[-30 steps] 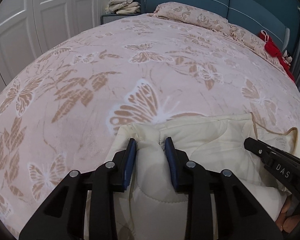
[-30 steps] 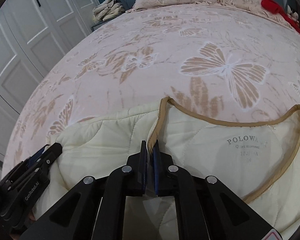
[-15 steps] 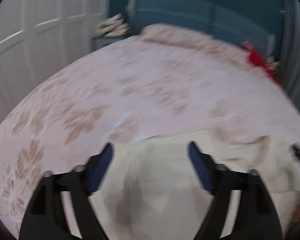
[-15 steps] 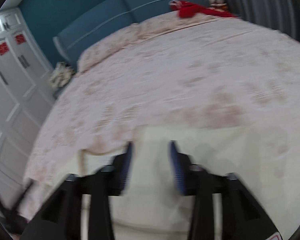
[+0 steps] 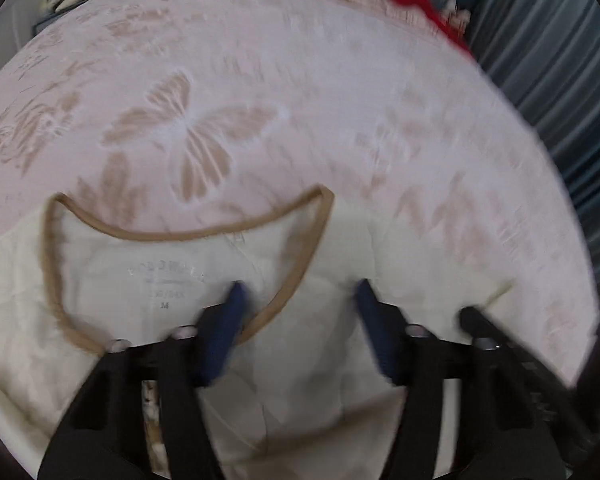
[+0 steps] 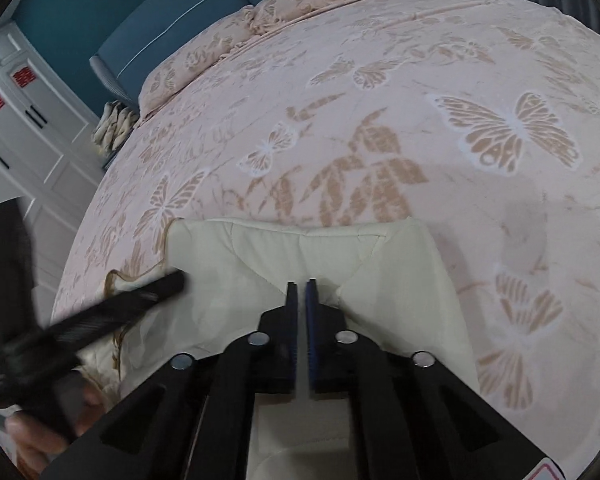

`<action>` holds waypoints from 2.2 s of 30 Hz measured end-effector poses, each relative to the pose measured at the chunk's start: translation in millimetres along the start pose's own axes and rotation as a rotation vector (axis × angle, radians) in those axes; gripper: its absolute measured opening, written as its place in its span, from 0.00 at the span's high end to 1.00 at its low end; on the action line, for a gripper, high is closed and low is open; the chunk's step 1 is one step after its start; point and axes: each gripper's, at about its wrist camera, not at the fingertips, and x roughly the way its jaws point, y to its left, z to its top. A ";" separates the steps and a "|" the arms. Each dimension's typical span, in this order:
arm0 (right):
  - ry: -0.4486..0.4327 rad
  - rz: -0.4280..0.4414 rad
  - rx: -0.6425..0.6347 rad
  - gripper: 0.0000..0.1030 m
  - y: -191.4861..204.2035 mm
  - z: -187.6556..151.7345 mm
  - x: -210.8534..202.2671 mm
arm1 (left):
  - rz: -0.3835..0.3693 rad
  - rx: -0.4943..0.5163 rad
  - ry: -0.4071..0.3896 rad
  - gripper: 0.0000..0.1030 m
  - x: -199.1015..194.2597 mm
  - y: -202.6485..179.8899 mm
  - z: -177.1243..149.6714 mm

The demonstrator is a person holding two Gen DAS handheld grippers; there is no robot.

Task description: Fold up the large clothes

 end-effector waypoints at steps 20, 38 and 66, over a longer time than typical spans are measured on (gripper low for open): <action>-0.185 -0.198 -0.158 0.85 53.4 10.7 -69.8 | 0.271 0.049 -0.269 0.23 -94.9 67.1 -17.9; 0.063 -0.082 -0.383 1.00 145.2 -28.3 76.1 | 0.303 0.009 -0.176 0.57 -36.4 125.5 -28.5; 0.027 -0.088 -0.149 0.22 -62.6 -193.0 -263.7 | 0.084 -0.382 -0.081 0.06 -288.1 240.4 -318.9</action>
